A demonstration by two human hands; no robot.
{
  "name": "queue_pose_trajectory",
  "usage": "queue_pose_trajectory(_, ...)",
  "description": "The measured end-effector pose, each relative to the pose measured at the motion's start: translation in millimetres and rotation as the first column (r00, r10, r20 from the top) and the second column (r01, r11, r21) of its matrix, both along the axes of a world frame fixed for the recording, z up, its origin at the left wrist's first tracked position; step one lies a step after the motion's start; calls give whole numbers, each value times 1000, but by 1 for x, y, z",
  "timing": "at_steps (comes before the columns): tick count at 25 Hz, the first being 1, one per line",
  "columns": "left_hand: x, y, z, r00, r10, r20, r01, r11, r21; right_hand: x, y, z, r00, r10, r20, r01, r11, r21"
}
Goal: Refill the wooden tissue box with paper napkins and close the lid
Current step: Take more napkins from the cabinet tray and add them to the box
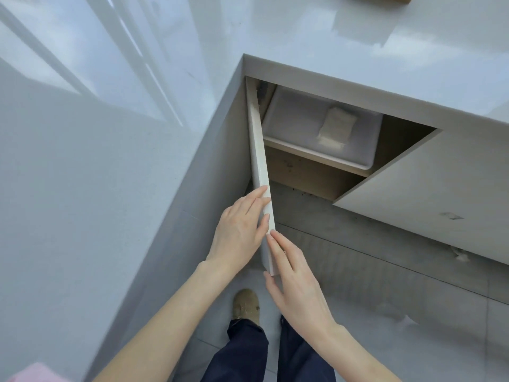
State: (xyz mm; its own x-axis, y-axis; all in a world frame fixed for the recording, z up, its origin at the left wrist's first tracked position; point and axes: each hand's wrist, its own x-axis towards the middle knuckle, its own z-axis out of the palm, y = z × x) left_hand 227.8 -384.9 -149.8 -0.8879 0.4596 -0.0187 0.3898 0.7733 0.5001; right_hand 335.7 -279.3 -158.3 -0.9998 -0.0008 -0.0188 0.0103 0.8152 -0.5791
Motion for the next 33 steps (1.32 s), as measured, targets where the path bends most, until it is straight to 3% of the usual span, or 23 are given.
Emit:
queue_pose_trajectory(11,-8,-47,4,999,-5,51,4,1000,20,-16,-61,-6,998,-23,-51,22,999,-23)
queue_pose_trajectory(16,-9,-37,16,995,-58,-87,55,998,-42,-18,-44,0,996,83,-43,-81,996,47)
queue_pose_trajectory(19,-14,-25,22,984,-127,-121,117,989,-87,-19,-21,3,998,61,-7,-60,993,104)
queue_pose_trajectory(25,-24,5,27,988,-131,77,145,964,-222,-34,30,3,991,-118,56,102,966,236)
queue_pose_trajectory(33,-43,55,17,979,-117,165,170,917,-360,-65,89,-1,975,-181,132,138,950,281)
